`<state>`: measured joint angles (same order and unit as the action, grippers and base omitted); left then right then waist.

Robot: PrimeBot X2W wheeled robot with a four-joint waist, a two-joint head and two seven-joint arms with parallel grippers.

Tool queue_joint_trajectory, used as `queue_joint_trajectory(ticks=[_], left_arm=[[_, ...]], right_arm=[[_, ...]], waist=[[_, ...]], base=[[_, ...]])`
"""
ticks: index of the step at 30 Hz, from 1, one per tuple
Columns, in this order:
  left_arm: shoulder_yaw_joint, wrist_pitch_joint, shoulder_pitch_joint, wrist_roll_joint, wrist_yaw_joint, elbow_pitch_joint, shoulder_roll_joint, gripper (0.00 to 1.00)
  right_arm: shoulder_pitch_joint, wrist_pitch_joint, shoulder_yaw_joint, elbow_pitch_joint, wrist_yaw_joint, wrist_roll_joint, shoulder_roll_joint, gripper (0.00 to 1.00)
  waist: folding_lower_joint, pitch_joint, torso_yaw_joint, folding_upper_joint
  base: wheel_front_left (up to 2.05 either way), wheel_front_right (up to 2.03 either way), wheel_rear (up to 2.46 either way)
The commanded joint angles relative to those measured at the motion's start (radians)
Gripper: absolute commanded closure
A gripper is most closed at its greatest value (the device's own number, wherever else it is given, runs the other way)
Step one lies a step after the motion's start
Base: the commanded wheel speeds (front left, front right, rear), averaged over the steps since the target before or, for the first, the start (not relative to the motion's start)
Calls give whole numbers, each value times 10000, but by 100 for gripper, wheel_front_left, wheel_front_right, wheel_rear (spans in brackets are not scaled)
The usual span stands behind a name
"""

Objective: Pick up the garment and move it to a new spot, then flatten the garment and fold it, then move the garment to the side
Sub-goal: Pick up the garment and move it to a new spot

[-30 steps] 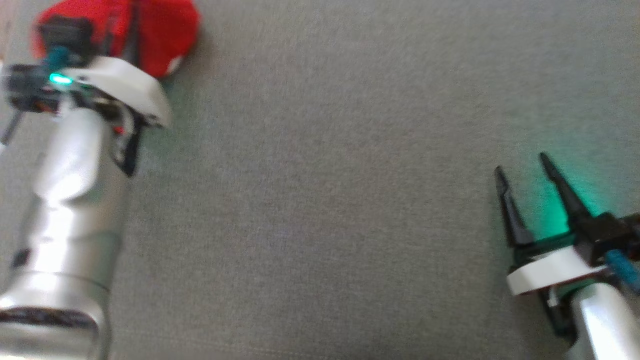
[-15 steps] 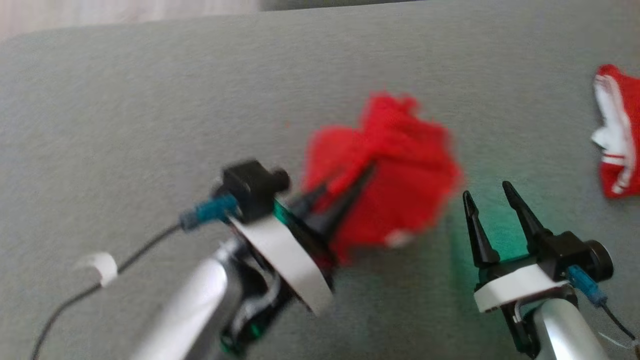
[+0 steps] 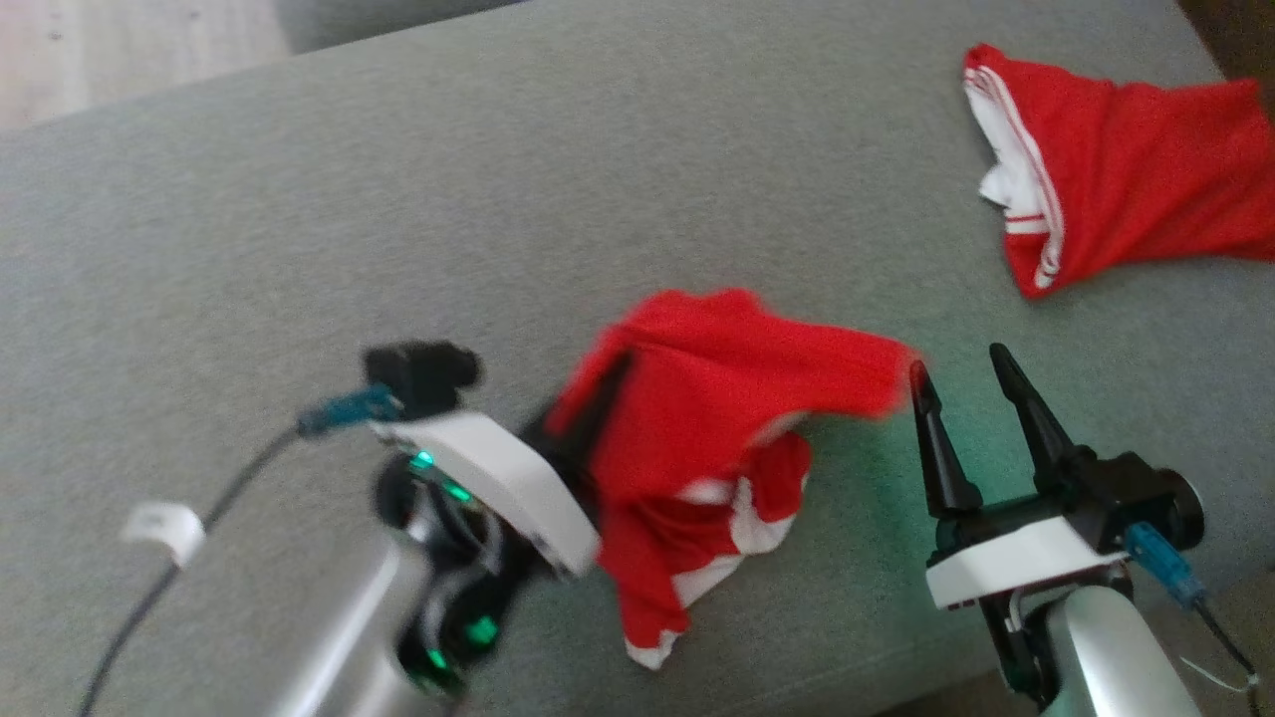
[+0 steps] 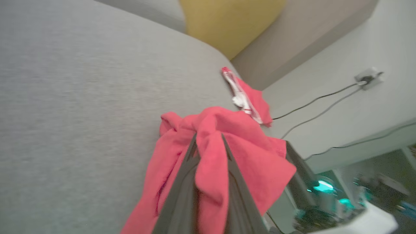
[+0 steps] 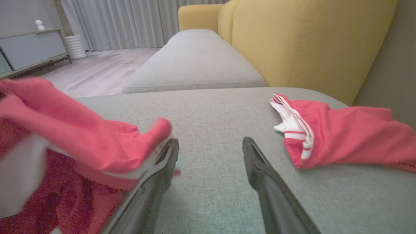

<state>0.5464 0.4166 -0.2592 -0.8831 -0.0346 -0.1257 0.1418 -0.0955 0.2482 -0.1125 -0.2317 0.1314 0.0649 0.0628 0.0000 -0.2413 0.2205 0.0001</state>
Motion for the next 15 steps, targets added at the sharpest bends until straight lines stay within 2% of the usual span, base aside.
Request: queue_joint_trajectory(ticks=[1,6,11,12,13,14,15], left_arm=[[-628,-82,-834,133,-83,203,132,100],[-1675,-475,-2104,202,-483,2707,333,100],[-2138,-1090,-3050,462,-510,4597,555,100],[-2137,-1266,-3189,625,-502,4905,642,91],[-2126,-1493,-3307,808,-484,5174,728,43],[-2127,-1765,-3402,980,-473,5413,796,17],[-2160,-2067,-3469,1113,-484,5628,833,0]], right_arm=[[-385,134,-224,336,-7,94,-74,0],[-517,134,-326,266,-7,133,-105,0],[-547,135,-388,235,-7,148,-118,0],[-538,135,-384,227,-7,145,-119,0],[-528,135,-380,217,-7,141,-120,0],[-511,135,-374,206,-7,141,-121,0],[-491,135,-364,194,-7,150,-122,0]], waist=[[0,-202,348,-1],[0,-294,654,-1],[0,-275,780,-1],[0,-264,789,-1],[0,-245,793,-1],[0,-222,789,-1],[0,-190,775,-1]], base=[[0,0,0],[0,0,0],[0,0,0],[0,0,0],[0,0,0],[0,0,0],[0,0,0]])
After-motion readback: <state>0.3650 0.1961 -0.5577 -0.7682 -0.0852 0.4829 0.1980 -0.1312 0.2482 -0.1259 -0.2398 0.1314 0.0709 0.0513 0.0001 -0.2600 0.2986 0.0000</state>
